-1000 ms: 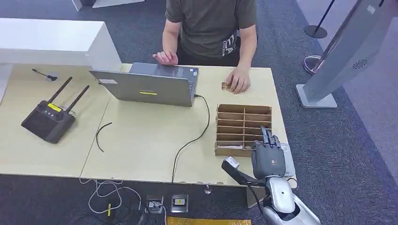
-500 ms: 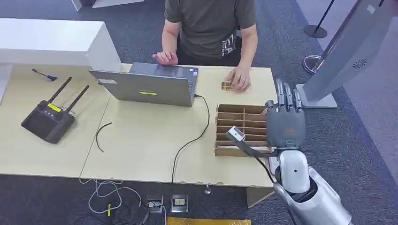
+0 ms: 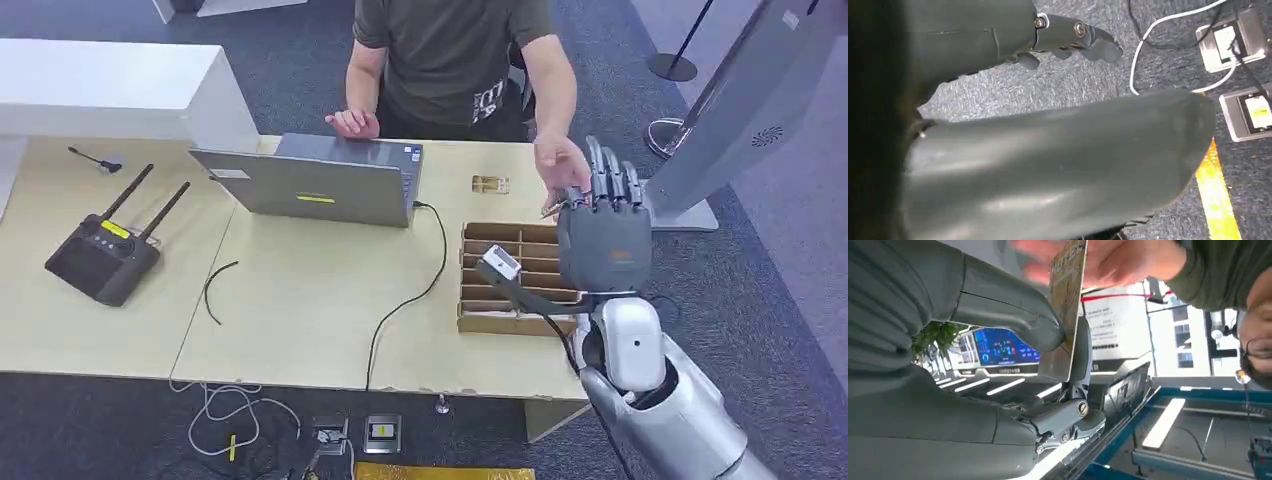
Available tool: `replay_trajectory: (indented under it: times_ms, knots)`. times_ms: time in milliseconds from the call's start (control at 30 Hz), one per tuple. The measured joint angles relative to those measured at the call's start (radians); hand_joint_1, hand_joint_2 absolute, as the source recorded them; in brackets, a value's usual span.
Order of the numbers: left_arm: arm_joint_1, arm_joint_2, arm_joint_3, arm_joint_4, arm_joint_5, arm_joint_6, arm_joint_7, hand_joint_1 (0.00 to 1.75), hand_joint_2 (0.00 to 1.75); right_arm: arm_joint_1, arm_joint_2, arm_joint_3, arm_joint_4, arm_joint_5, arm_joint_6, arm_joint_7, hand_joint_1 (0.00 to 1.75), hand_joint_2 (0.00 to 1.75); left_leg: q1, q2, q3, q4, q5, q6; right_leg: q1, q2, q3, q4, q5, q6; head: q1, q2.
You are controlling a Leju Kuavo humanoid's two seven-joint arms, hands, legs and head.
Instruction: Pass the card to the sensor for recognition and then transmit it.
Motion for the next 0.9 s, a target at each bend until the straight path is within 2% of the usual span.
replay_trajectory:
  times_ms: [233, 333, 567, 600, 633, 733, 767, 900]
  knots:
    - [-0.002, -0.005, 0.000, 0.005, -0.008, -0.001, 0.004, 0.00, 0.00, -0.021, 0.018, 0.015, 0.066, -0.024, -0.012, -0.002, 1.75, 1.75, 0.000, 0.000, 0.000, 0.000, 0.000, 0.000, 0.000, 0.000, 0.000, 0.000, 0.000, 0.000, 0.000, 0.000]
    - [-0.006, -0.008, 0.000, 0.007, -0.019, 0.006, 0.006, 0.00, 0.00, -0.033, 0.025, 0.016, 0.100, -0.035, -0.042, 0.002, 1.75, 1.75, 0.000, 0.000, 0.000, 0.000, 0.000, 0.000, 0.000, 0.000, -0.001, 0.000, 0.000, 0.000, 0.000, 0.000]
    - [-0.020, -0.006, 0.000, 0.009, -0.050, 0.014, 0.032, 0.00, 0.00, -0.056, 0.030, 0.015, 0.171, -0.051, -0.064, 0.015, 1.75, 1.75, 0.000, 0.000, 0.000, 0.000, 0.000, 0.000, 0.000, 0.000, 0.000, 0.000, 0.000, 0.000, 0.000, 0.000]
    - [-0.021, -0.006, 0.000, 0.009, -0.057, 0.015, 0.037, 0.00, 0.00, -0.057, 0.030, 0.015, 0.181, -0.051, -0.064, 0.019, 0.05, 1.75, 0.000, 0.000, 0.000, 0.000, 0.000, 0.000, 0.000, 0.000, -0.001, 0.000, 0.000, 0.000, 0.000, 0.000]
    - [-0.022, -0.006, 0.000, 0.009, -0.064, 0.015, 0.041, 0.00, 0.00, -0.057, 0.030, 0.015, 0.189, -0.051, -0.065, 0.024, 0.00, 1.75, 0.000, 0.000, 0.000, 0.000, 0.000, 0.000, 0.000, 0.000, -0.001, 0.000, 0.000, 0.000, 0.000, 0.000]
    - [-0.025, -0.006, 0.000, 0.009, -0.082, 0.014, 0.051, 0.00, 0.00, -0.057, 0.029, 0.014, 0.206, -0.035, -0.062, 0.043, 0.00, 1.75, 0.000, 0.000, 0.000, 0.000, 0.000, 0.000, 0.000, 0.000, -0.001, 0.000, 0.000, 0.000, 0.000, 0.000]
    - [-0.026, -0.006, 0.000, 0.009, -0.086, 0.014, 0.052, 0.00, 0.00, -0.057, 0.029, 0.014, 0.210, -0.030, -0.061, 0.047, 0.00, 0.00, 0.000, 0.000, 0.000, 0.000, 0.000, 0.000, 0.000, 0.000, -0.001, 0.000, 0.000, 0.000, 0.000, 0.000]
    - [-0.030, -0.006, 0.000, 0.009, -0.095, 0.011, 0.055, 0.00, 0.00, -0.057, 0.029, 0.014, 0.227, -0.023, -0.061, 0.045, 0.00, 0.00, 0.000, 0.000, 0.000, 0.000, 0.000, 0.000, 0.000, 0.000, -0.001, 0.000, 0.000, 0.000, 0.000, 0.000]
